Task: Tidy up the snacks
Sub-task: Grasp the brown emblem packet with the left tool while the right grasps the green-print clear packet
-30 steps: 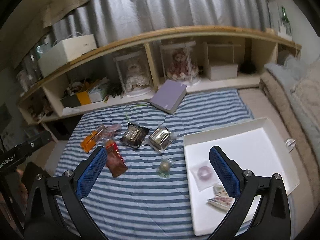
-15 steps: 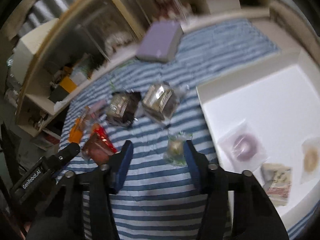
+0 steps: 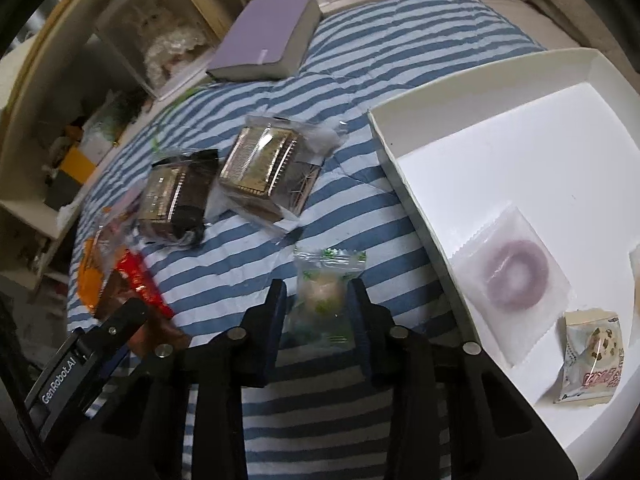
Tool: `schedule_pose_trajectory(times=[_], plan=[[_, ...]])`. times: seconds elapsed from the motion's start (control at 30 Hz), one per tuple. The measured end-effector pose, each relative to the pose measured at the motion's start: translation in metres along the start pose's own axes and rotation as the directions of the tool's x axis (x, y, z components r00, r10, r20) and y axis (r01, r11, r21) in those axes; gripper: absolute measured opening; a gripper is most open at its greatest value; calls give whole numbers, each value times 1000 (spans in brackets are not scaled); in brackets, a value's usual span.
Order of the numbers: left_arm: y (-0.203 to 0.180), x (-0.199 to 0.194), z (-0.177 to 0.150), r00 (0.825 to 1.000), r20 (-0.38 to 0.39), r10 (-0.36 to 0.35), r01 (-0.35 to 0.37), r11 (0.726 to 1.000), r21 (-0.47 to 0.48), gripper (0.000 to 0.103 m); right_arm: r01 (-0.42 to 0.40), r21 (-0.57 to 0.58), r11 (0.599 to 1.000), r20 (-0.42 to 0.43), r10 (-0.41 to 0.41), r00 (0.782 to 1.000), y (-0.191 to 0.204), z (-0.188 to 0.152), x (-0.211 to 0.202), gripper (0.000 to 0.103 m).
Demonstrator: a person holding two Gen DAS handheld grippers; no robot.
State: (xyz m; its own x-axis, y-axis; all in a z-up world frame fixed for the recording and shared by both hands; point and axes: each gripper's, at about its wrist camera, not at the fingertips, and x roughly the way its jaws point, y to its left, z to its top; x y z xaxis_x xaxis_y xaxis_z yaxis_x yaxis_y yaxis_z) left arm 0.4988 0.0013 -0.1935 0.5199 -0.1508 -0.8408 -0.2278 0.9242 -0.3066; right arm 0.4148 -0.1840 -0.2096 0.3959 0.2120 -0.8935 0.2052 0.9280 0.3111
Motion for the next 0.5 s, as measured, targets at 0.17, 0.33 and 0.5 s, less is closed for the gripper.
schedule_pose_trajectory(times=[0.17,0.33,0.5], plan=[[-3,2,-5,1000,10,22,-22,1000,11,76,6,-39,999,11,-6,1000,3,0,1,30],[-5,4,-10,999,22,37,-37,999,-5,79,-1,-45,999,18,2,1000,1,-3,-1,28],[-7,4,-14,998,38,57,-57,998,1,65,14,-70,997,31,-12,999,5,-5,-4,28]])
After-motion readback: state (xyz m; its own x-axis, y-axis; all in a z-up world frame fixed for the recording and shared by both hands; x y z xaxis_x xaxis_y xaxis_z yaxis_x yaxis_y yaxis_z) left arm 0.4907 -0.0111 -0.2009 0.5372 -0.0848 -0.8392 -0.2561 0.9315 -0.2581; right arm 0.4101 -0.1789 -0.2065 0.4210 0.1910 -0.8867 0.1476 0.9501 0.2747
